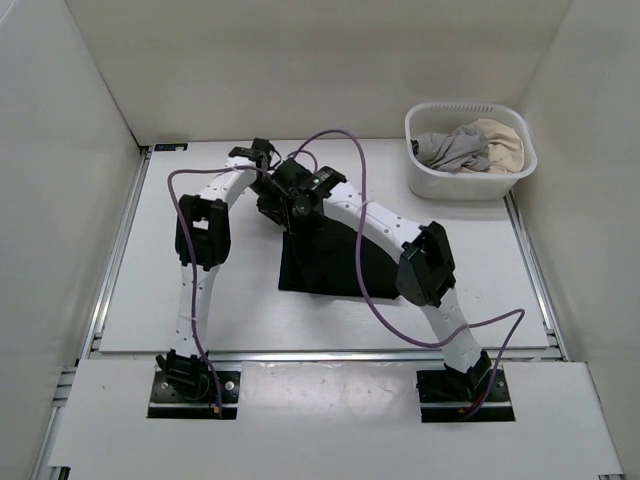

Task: Fold and stack the trousers
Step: Fold the trousers

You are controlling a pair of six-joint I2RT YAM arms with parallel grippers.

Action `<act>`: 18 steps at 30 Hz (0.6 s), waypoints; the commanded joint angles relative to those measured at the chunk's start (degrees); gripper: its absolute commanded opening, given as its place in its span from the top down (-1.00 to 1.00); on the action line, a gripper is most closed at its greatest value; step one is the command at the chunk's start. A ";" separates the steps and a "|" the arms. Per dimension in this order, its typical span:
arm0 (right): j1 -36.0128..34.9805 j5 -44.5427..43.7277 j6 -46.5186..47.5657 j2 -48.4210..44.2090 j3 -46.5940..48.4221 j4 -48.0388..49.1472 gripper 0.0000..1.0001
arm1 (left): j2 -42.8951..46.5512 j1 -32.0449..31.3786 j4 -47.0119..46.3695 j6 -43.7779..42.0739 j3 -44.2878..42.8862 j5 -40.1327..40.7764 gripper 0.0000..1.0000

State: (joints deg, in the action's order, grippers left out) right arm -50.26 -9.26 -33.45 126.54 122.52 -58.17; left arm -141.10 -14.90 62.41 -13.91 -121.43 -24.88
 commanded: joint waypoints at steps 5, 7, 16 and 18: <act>-6.68 9.61 16.74 0.65 8.09 6.57 -0.44 | -0.05 7.24 -4.14 -0.24 -5.57 17.84 -0.16; -6.69 9.08 17.54 -4.09 5.20 10.07 -0.47 | 2.57 10.14 -4.67 -0.24 -8.11 20.92 -0.27; 6.01 0.56 -0.88 -30.97 -30.78 17.57 -0.66 | 26.12 7.53 -3.28 -7.36 12.83 13.40 -0.60; 9.99 2.12 -3.28 -33.63 -37.41 16.86 -0.74 | 31.31 5.76 -2.12 -7.36 17.95 4.73 -0.63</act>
State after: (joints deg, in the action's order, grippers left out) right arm -46.24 -6.02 -29.91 94.85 93.32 -41.43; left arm -118.80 -3.88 58.30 -19.11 -108.38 -8.80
